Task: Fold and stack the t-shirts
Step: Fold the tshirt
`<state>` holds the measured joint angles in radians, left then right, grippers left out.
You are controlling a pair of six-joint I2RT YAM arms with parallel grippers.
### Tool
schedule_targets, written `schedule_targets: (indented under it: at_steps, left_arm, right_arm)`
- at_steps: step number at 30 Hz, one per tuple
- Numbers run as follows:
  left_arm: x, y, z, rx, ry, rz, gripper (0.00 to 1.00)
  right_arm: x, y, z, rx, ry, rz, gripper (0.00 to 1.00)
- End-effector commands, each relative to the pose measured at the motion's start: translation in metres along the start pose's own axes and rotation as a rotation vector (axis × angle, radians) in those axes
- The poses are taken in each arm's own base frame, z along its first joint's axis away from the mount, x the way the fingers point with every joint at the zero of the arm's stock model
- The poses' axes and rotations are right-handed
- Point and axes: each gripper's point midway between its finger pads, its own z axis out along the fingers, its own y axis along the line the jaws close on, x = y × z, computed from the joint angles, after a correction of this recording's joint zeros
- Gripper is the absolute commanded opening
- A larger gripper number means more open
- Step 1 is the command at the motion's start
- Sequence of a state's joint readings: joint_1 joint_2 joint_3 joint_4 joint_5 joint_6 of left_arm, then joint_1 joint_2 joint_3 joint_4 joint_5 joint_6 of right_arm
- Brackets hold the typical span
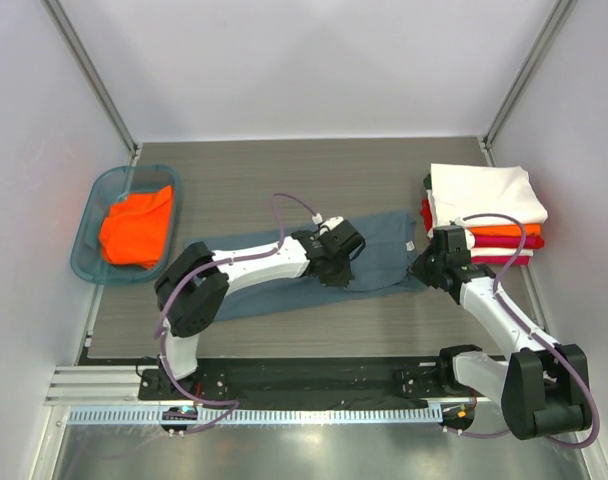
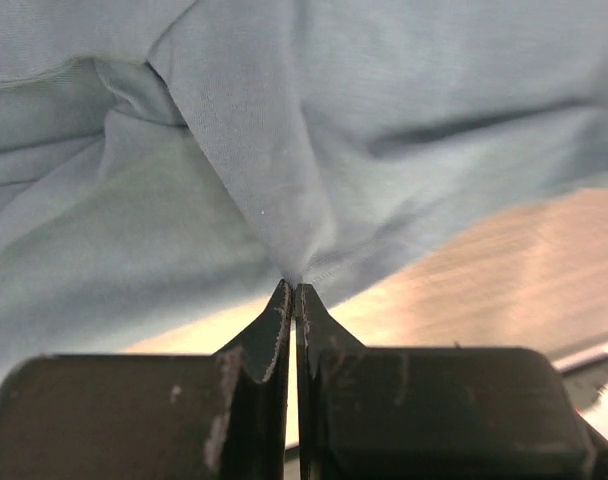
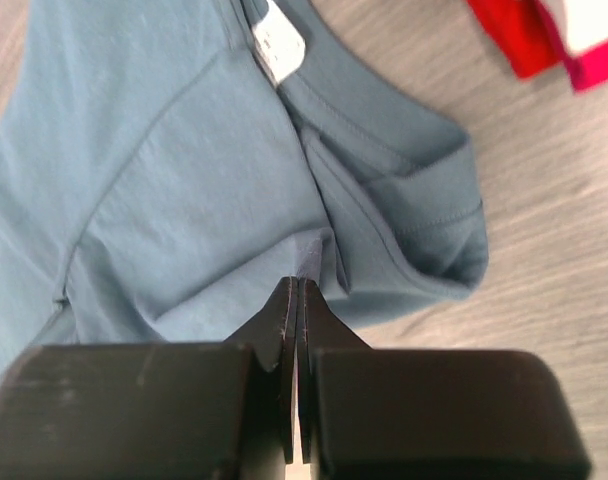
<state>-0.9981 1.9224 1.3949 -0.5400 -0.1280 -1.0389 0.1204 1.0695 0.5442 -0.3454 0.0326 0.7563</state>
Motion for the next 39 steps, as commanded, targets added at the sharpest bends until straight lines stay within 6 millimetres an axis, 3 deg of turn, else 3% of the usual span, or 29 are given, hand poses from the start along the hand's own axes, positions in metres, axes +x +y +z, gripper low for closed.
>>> schedule_targets:
  at_steps: [1,18,26,31,32,33,35,39]
  left_arm:
    - [-0.011,-0.009,-0.028,0.069,-0.015,0.005,0.00]
    - [-0.004,0.009,-0.020,0.100,0.082,0.001,0.00]
    - [-0.003,0.013,-0.019,0.113,0.100,0.002,0.00]
    - [-0.005,0.022,-0.021,0.076,0.084,0.012,0.00]
    - [-0.003,0.022,-0.021,0.073,0.088,0.013,0.00]
    - [-0.003,0.024,-0.021,0.074,0.092,0.021,0.00]
    - [-0.001,0.024,-0.022,0.078,0.097,0.029,0.01]
    - [0.002,0.025,-0.028,0.081,0.103,0.046,0.06]
  right_arm:
    - [0.006,0.006,-0.011,-0.032,0.041,0.012,0.01]
    - [0.052,-0.009,-0.034,-0.038,0.165,0.119,0.02]
    - [0.063,-0.011,-0.041,-0.044,0.194,0.141,0.04]
    - [0.070,-0.008,-0.046,-0.074,0.219,0.139,0.22]
    - [0.069,-0.008,-0.046,-0.076,0.219,0.135,0.22]
    - [0.069,-0.008,-0.047,-0.080,0.214,0.136,0.37]
    - [0.065,-0.006,-0.049,-0.086,0.197,0.134,0.50]
    - [0.050,-0.001,-0.054,-0.102,0.131,0.119,0.50]
